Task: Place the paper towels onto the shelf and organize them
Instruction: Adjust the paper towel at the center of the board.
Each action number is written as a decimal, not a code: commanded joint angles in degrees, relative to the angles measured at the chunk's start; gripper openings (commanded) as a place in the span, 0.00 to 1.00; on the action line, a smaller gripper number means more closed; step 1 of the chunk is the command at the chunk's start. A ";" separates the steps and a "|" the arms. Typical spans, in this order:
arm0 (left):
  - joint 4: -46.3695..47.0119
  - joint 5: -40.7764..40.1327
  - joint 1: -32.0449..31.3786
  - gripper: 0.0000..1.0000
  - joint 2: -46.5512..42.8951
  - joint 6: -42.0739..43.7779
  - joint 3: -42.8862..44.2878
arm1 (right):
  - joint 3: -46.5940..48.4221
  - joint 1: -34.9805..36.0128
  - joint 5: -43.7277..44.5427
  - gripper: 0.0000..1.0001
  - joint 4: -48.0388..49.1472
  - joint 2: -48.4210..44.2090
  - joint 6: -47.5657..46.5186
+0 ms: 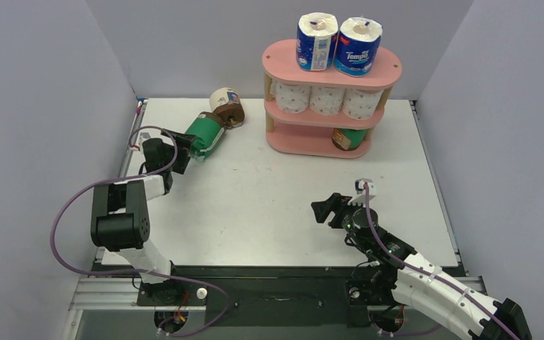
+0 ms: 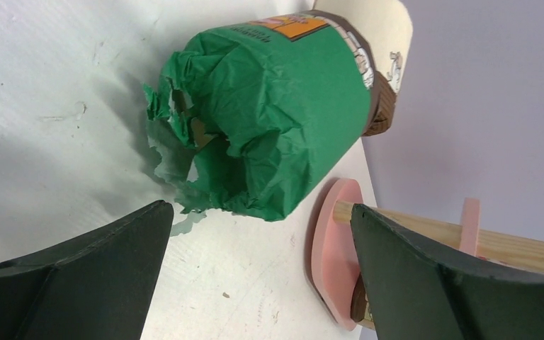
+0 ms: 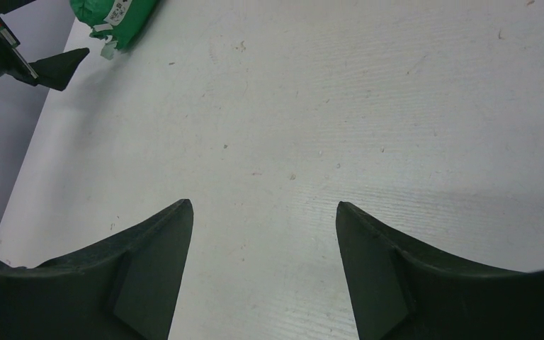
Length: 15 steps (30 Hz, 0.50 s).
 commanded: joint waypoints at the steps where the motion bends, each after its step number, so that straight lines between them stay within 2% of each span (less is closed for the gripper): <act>1: 7.19 1.87 -1.10 0.97 3.87 -2.42 2.15 | 0.21 0.50 1.64 0.69 0.06 -0.83 -0.09; 13: 12.52 1.82 -1.97 1.00 8.60 -4.46 4.06 | 1.50 0.46 3.33 0.69 -0.79 -0.16 -1.30; 15: 12.85 1.65 -1.98 0.98 8.62 -4.43 4.08 | 1.79 0.49 3.29 0.69 -0.79 0.17 -1.51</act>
